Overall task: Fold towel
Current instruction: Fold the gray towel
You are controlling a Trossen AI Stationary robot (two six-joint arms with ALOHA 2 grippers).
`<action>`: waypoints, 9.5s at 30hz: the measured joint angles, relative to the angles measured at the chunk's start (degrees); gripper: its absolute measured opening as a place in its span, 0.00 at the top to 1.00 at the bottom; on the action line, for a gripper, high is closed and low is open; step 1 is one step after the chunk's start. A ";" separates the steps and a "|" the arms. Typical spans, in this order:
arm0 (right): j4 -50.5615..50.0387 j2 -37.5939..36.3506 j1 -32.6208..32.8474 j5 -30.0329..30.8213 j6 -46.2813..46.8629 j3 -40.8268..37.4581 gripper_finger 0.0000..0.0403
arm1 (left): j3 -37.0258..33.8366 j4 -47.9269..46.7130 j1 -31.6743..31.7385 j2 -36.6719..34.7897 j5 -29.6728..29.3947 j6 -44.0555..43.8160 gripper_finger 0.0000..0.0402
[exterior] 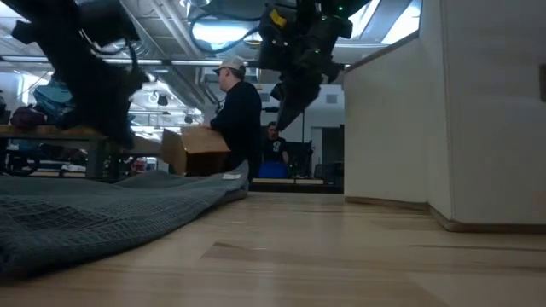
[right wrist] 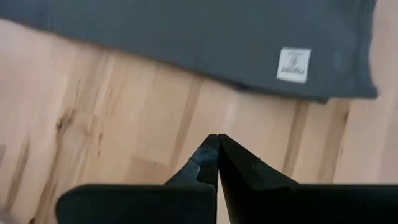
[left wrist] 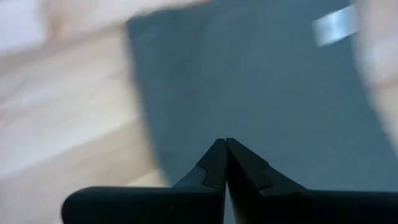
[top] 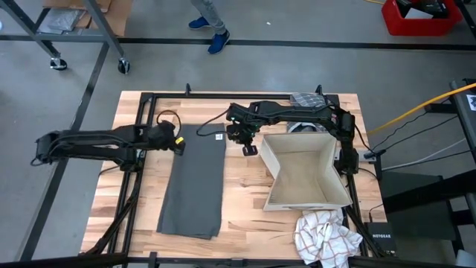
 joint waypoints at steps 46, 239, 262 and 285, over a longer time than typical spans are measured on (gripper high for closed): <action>-0.79 0.00 26.72 14.03 -3.52 6.32 0.96 | 0.04 -6.50 -32.80 14.74 29.22 -18.27 1.00; -4.73 13.32 31.85 13.11 7.78 14.08 0.60 | 0.45 7.69 -37.70 10.46 16.61 40.85 0.51; 3.08 20.47 39.35 20.76 5.06 14.08 0.60 | 0.45 21.08 -50.49 28.59 6.78 61.80 0.51; 6.19 23.15 38.52 19.99 5.32 14.25 0.60 | 0.47 27.89 -51.47 31.65 2.98 62.85 0.53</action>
